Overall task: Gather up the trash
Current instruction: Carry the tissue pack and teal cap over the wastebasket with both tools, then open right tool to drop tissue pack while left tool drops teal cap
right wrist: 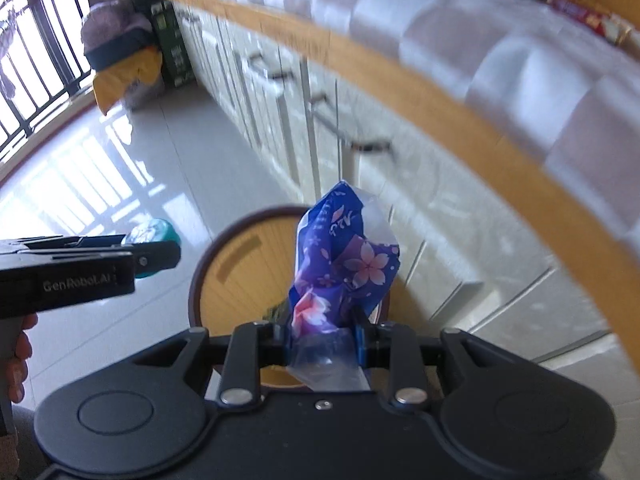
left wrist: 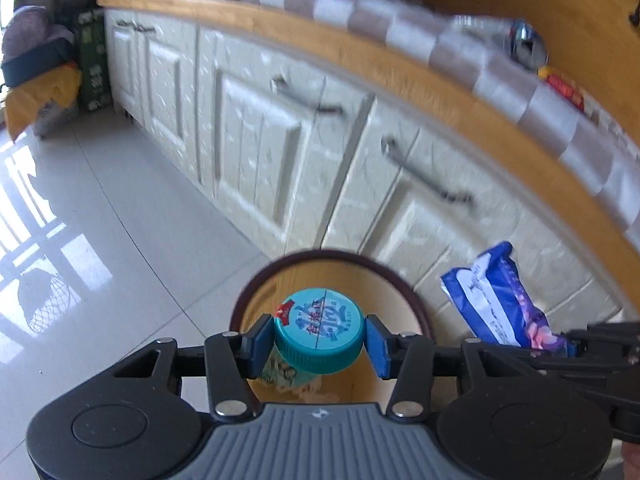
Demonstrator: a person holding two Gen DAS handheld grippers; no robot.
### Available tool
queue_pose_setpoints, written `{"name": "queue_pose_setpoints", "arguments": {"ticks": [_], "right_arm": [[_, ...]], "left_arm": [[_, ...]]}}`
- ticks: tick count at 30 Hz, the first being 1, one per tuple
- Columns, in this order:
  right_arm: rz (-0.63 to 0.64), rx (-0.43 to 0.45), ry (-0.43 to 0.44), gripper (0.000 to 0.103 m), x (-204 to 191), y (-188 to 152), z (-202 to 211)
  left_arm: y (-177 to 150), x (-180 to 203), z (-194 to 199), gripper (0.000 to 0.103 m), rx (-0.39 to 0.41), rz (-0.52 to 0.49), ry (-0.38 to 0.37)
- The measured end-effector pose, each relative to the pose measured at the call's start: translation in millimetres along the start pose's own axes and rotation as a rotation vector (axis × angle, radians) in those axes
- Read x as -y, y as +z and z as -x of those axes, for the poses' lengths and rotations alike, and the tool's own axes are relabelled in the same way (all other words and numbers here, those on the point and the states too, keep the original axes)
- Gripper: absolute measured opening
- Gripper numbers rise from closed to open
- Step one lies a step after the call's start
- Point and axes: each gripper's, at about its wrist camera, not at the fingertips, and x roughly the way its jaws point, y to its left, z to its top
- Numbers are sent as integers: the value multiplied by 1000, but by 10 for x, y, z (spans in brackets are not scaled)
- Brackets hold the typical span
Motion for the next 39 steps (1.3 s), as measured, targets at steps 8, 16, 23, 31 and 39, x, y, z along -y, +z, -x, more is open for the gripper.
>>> {"name": "queue_pose_setpoints", "arguments": {"ticks": [8, 16, 23, 31, 39], "right_arm": [[-15, -105, 29, 29, 31, 80, -488], [-41, -169, 40, 29, 35, 156, -925], [-77, -222, 47, 32, 97, 206, -1291], [-75, -244, 33, 45, 114, 202, -1425], [-51, -254, 14, 68, 164, 184, -1398]], "left_arm": [[56, -73, -417, 50, -75, 25, -35], [35, -150, -745, 50, -166, 95, -58], [29, -212, -884, 50, -198, 112, -45], [68, -259, -988, 50, -212, 154, -51], [17, -168, -1044, 50, -241, 122, -58]]}}
